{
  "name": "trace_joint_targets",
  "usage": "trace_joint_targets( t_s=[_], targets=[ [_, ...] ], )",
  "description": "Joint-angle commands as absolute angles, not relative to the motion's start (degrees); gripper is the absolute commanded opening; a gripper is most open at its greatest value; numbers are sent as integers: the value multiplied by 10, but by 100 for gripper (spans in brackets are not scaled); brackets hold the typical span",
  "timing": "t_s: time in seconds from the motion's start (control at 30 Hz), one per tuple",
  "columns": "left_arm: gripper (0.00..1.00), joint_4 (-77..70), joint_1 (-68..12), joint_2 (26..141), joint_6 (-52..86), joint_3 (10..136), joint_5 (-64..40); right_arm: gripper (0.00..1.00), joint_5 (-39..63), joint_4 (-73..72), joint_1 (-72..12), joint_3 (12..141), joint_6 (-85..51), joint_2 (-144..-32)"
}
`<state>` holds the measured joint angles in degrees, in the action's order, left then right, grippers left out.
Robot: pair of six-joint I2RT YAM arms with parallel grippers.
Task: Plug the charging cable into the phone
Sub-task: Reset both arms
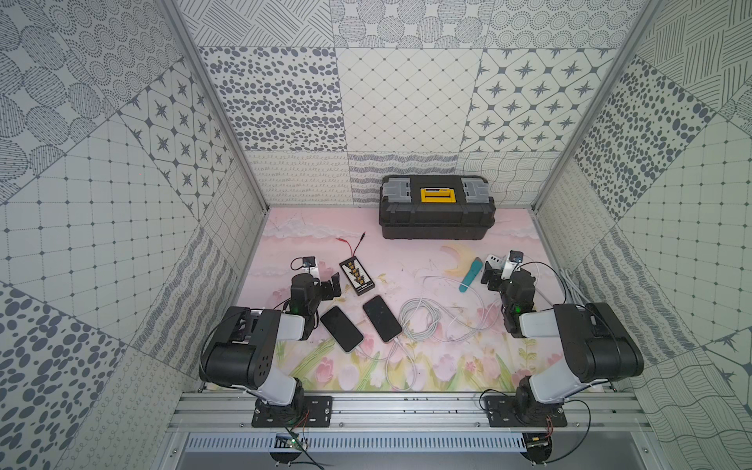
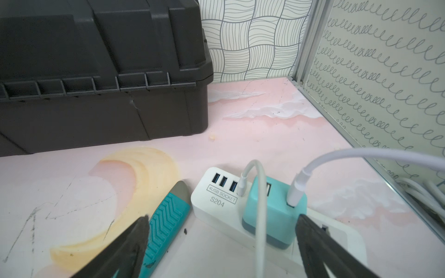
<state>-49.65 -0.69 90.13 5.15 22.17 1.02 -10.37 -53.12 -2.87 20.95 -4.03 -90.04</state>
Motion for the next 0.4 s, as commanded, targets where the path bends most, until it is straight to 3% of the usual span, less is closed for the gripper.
trace_joint_targets(
  t_s=[0.0, 0.37],
  targets=[
    [99, -499, -1, 904, 25, 231, -40, 97, -80, -535, -28, 216, -34, -899],
    [99, -498, -1, 904, 26, 231, -40, 97, -33, -516, -28, 228, -17, -900]
  ],
)
